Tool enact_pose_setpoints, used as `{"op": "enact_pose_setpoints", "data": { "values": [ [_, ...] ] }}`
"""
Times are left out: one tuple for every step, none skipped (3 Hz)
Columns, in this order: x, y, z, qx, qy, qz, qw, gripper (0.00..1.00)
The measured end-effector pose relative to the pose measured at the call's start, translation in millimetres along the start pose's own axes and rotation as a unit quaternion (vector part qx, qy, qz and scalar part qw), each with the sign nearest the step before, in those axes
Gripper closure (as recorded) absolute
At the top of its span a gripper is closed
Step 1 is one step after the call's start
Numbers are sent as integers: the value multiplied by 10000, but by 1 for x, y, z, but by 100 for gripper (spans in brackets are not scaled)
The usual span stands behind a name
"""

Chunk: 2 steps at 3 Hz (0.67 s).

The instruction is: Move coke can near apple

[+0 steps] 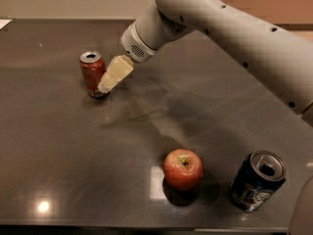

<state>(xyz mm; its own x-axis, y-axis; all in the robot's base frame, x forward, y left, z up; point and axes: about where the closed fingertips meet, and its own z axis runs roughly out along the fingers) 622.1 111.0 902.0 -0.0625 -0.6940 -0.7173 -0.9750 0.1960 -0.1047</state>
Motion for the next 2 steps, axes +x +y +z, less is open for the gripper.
{"op": "enact_pose_setpoints", "data": {
  "values": [
    [-15,7,20,-68,-151,-19,9999,0],
    [-27,10,34,-86,-226,-31,9997,0]
  ]
}}
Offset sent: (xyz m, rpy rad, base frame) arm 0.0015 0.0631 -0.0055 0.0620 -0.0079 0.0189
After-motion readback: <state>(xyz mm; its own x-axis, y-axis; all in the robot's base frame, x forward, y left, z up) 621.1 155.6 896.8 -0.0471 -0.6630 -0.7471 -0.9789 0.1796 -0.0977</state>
